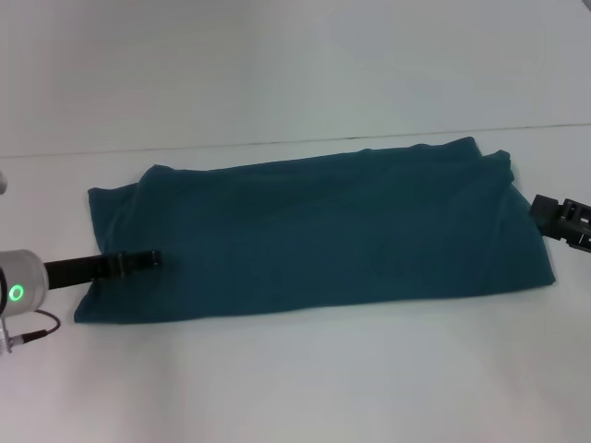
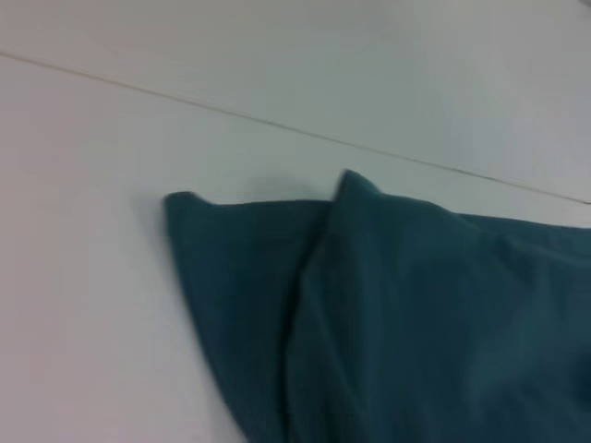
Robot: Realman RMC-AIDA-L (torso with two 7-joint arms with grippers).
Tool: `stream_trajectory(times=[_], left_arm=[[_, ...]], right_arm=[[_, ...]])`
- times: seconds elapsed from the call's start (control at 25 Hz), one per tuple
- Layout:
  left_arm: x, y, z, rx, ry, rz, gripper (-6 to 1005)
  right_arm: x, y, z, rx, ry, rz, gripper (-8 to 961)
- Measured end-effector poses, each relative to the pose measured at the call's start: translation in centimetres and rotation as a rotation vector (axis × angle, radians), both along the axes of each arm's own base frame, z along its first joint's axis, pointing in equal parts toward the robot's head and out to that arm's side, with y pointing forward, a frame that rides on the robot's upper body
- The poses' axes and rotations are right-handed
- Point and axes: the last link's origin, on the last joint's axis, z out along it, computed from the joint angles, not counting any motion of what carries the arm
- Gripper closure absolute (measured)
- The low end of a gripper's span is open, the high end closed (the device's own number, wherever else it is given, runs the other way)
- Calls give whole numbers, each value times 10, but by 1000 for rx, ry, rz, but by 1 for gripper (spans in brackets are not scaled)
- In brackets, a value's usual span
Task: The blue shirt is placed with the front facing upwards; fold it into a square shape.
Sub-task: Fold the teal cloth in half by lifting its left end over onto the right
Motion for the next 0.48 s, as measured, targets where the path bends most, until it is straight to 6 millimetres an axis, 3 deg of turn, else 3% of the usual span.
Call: stream_trajectory(times=[0.32, 0.48], left_arm=[[20, 5, -2, -26, -34, -56, 131], [25, 8, -1, -26, -42, -58, 210]], right_arm=[[0, 0, 0, 0, 0, -1, 26], [1, -1, 0, 0, 0, -3, 26]])
